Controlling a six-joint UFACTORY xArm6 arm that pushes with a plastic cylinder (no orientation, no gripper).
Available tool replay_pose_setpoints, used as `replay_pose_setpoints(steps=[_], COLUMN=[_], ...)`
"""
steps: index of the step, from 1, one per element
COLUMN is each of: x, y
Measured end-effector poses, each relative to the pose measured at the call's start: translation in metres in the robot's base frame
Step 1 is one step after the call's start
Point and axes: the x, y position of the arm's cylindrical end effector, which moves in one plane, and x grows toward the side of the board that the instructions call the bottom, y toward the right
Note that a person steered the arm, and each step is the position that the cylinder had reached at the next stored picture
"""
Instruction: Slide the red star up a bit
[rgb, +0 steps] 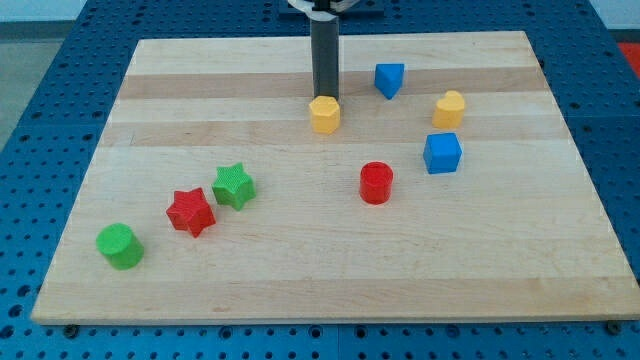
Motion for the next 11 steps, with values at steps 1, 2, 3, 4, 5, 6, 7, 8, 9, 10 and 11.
replay_pose_setpoints(steps=[1,2,3,4,5,6,7,8,9,10,11], x=[-0.006,-0.025,-0.027,-0.017,-0.024,-0.049,-0.052,-0.052,-0.023,0.014,0.046], y=[0.000,0.017,0.057,0.062,0.065,0.076,0.076,0.076,0.076,0.076,0.076])
